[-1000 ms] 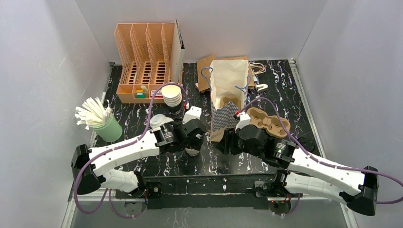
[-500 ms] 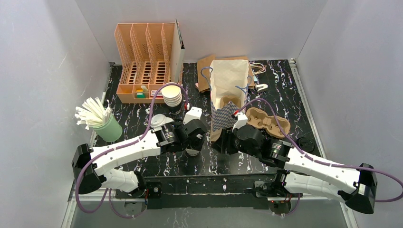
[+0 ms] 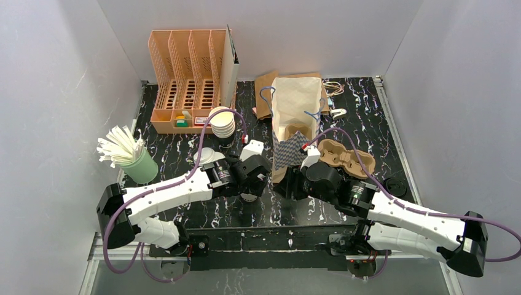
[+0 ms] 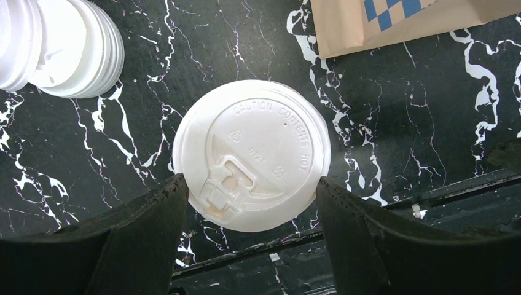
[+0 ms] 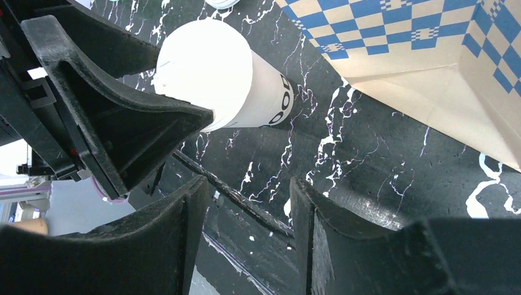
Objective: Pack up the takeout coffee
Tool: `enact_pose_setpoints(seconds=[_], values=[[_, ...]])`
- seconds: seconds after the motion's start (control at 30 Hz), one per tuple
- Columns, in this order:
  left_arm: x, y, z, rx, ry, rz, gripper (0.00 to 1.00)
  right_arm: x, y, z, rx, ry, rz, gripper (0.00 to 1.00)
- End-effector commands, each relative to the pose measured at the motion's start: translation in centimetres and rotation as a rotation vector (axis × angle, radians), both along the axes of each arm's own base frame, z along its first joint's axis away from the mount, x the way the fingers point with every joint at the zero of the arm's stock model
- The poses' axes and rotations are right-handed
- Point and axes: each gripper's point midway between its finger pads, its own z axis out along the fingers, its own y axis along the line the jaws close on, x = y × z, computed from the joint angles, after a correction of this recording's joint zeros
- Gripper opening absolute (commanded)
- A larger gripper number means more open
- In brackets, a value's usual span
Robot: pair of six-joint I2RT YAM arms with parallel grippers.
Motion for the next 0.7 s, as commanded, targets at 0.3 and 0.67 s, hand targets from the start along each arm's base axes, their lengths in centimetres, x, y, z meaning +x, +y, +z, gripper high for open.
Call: enact_pose_setpoints(seconds=[0.3,0.67], values=[[-0.2,1.3,-0.5,0.053,0.003,0.03,0.72,0.3,1.5,-0.3,0.017,0.015,0.005,0.6],[-0.2,1.4,-0.3,0.029,-0.006,0.039,0.79,1.0,2.9,0.3,0.038,0.021,-0.007,0.59]])
